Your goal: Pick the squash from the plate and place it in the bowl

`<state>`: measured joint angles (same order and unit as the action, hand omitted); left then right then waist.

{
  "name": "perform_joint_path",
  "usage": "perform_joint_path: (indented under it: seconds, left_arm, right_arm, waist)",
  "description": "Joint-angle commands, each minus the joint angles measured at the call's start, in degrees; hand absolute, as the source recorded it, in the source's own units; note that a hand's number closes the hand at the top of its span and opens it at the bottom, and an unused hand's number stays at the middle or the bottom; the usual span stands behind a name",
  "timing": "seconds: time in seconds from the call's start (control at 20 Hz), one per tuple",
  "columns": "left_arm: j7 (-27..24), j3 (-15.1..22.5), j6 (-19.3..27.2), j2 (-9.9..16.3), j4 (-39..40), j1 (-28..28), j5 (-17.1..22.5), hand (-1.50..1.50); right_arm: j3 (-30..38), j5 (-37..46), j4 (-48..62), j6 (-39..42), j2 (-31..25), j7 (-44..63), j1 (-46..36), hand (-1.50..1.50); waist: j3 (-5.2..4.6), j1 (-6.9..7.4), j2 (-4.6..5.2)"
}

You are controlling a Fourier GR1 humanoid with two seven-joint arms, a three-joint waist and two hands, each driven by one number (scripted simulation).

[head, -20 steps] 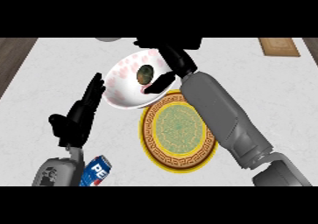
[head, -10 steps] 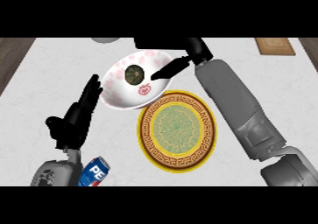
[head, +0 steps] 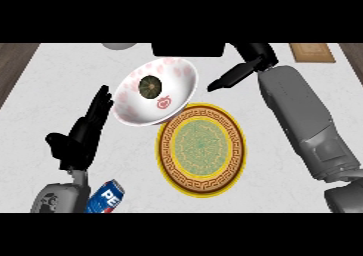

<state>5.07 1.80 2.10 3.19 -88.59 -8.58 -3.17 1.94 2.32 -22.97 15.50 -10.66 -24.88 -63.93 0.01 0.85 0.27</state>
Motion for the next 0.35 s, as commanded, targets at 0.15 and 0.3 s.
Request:
perform_joint_path:
  seconds: [0.15,0.3]
  left_arm:
    - [-0.57,-1.05,0.43,-0.57,3.01,-2.12,0.10,0.00]
    - [3.57,-0.58,-0.07,0.38,-2.32,-2.07,0.16,0.00]
  right_arm:
    - [0.25,0.32,-1.23,8.76,-3.92,-3.22,4.17,-1.50]
    - [-0.60,2.25,-1.80,7.47,-3.58,-6.97,7.71,-1.50]
  waist:
    - [0.00,-0.31,-0.01]
    - [0.01,-0.22,-0.08]
